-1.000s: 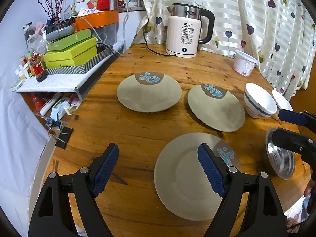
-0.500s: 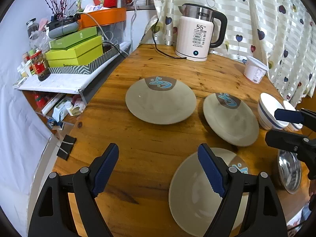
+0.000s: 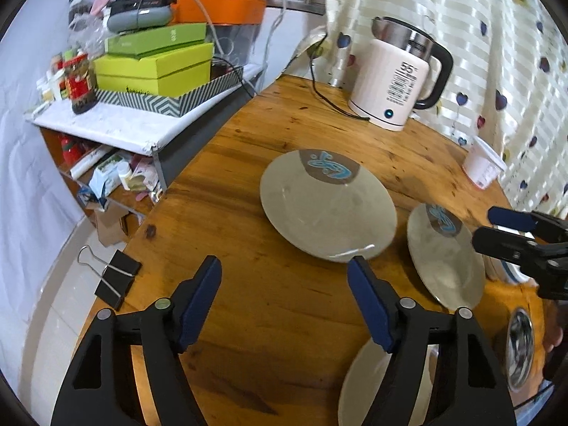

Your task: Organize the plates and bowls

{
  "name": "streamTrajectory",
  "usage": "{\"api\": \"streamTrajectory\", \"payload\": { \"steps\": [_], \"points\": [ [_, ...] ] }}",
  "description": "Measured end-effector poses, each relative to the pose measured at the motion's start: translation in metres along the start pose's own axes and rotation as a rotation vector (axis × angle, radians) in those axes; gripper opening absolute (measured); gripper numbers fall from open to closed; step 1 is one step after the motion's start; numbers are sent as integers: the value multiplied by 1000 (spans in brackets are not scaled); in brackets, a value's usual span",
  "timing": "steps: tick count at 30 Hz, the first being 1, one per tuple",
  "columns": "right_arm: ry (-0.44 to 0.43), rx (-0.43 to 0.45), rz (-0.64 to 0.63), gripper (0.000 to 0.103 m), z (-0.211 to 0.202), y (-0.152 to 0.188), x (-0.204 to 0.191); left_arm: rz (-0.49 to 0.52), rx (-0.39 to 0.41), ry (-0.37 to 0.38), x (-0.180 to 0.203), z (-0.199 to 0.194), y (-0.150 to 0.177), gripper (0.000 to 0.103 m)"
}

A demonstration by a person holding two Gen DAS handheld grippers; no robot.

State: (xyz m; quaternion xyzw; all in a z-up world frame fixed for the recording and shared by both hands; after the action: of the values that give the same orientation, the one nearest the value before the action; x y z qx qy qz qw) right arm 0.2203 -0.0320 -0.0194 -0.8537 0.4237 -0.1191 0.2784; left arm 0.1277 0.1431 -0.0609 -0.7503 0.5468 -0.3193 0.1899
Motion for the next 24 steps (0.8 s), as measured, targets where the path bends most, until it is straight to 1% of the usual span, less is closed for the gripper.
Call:
{"api": "streamTrajectory", "payload": {
  "steps": [3, 7, 9, 10, 13, 15, 20, 21, 24],
  "points": [
    [-10, -25, 11, 71, 16, -9, 1, -24, -7, 17, -6, 8, -5, 62],
    [-30, -49, 27, 65, 36, -19, 1, -47, -16, 40, -10, 20, -10, 57],
    [-39, -63, 36, 60, 46, -24, 1, -62, -28, 47, -13, 28, -12, 52],
    [-39, -69, 37, 57, 51, -25, 0, -69, -32, 54, -13, 31, -13, 51],
    [-55, -88, 37, 53, 65, -30, -2, -85, -46, 64, -15, 42, -14, 48],
    [-54, -104, 39, 48, 75, -33, -2, -94, -52, 72, -16, 47, -15, 45],
    [-65, -129, 60, 43, 94, -38, -1, -107, -59, 77, -19, 55, -16, 43],
    [-65, -132, 60, 42, 96, -38, -1, -110, -59, 82, -20, 57, -16, 40],
    [-63, -143, 64, 32, 104, -40, 0, -112, -63, 95, -19, 60, -18, 37]
  ]
}}
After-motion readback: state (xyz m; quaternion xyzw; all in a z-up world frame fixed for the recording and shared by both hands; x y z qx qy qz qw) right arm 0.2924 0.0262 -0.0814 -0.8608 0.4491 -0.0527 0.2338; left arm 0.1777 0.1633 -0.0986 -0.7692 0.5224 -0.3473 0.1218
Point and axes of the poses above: each gripper's, at about its wrist camera, not at the fingertips, and z roughly the way its jaws point, x to its right, y to its underside, the point moved 6 cm from there along z, roughly the way its jaws point, and after that the axes turned 7 degrees about y, right-handed, at the moved point
